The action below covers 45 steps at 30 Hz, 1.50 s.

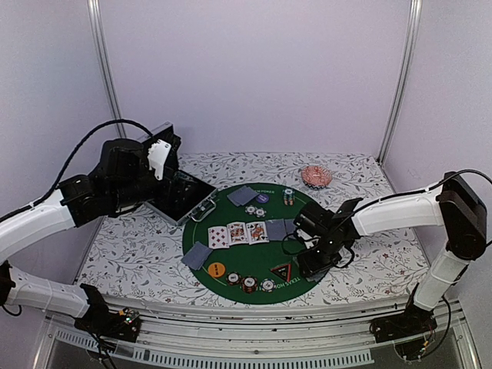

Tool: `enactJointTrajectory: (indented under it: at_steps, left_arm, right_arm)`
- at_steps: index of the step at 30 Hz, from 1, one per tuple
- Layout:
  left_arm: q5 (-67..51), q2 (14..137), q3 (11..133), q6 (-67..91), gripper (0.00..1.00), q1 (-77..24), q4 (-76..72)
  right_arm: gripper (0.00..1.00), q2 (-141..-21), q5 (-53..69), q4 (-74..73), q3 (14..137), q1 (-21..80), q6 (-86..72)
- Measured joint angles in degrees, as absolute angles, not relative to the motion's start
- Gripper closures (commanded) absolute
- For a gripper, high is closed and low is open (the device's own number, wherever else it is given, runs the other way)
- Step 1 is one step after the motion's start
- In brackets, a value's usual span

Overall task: Distribute texas hold em gaming equipment
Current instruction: Place the face-down deck piles on the poker table mat.

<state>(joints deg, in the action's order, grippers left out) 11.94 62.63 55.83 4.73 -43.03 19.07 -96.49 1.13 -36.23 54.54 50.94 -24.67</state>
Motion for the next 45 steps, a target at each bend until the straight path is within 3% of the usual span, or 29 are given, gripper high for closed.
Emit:
enactJointTrajectory:
  at_steps: [7, 13, 18, 45]
  left_arm:
    - [12.8, 61.2, 55.8, 3.8, 0.16, -43.0, 19.2]
    - [12.8, 60.6, 55.8, 3.4, 0.16, -43.0, 19.2]
    - [13.0, 60.6, 55.7, 3.2, 0.15, -43.0, 19.2]
    - [13.9, 60.1, 55.5, 3.0, 0.14, -43.0, 19.2]
  right_arm:
    - [0.27, -98.0, 1.1, -36.6, 56.5, 51.0, -24.7]
    - [0.16, -98.5, 2.1, -36.2, 57.1, 51.1, -24.6]
    - [0.01, -98.9, 2.2, -36.1, 57.8, 51.2, -24.6]
    - [0.01, -99.4, 0.0, -35.6, 58.7, 51.2, -22.9]
